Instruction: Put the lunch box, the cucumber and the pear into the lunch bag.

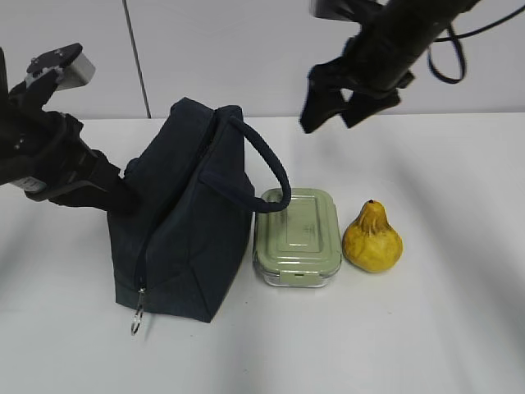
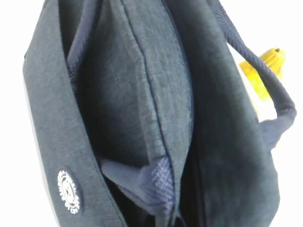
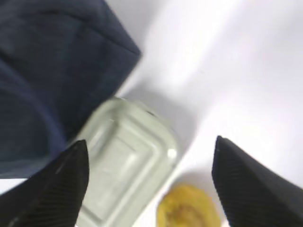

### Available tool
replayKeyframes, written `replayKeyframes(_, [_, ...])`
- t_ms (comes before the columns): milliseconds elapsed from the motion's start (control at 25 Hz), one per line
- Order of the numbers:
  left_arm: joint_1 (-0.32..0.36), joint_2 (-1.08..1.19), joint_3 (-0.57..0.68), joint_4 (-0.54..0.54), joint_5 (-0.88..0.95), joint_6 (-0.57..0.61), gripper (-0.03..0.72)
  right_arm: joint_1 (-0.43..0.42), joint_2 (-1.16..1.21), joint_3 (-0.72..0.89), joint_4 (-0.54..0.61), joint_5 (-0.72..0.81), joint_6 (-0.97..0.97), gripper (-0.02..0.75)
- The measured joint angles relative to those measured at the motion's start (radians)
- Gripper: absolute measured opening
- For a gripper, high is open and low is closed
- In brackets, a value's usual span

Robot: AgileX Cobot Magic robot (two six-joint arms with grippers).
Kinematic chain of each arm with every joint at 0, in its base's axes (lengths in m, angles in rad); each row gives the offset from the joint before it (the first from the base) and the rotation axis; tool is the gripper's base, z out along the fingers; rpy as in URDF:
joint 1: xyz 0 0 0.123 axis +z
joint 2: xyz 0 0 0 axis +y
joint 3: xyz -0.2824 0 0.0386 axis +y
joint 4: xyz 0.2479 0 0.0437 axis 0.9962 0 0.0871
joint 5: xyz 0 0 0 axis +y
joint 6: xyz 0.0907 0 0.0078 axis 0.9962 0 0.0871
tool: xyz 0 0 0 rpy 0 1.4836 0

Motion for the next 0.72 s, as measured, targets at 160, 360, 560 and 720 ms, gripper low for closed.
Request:
replayKeyframes(160, [0.0,0.0,0.0,0.0,0.0,0.0,-0.015,-0.059,-0.008,0.0,-0.088,0.098,0.07,0.603])
replayKeyframes(360, [0.0,0.001,0.0,0.0,-0.005,0.0,-0.015,-0.052,-0.01,0.0,-0.129,0.116,0.136,0.587])
replayKeyframes(560, [0.0,0.001,0.0,0.0,-0.007,0.0,-0.015,-0.034,-0.011,0.054,-0.163,0.116,0.167,0.576])
replayKeyframes(720, [0.0,0.001,0.0,0.0,-0.009,0.0,-0.015,-0.022,-0.011,0.14,-0.171,0.116,0.169,0.563])
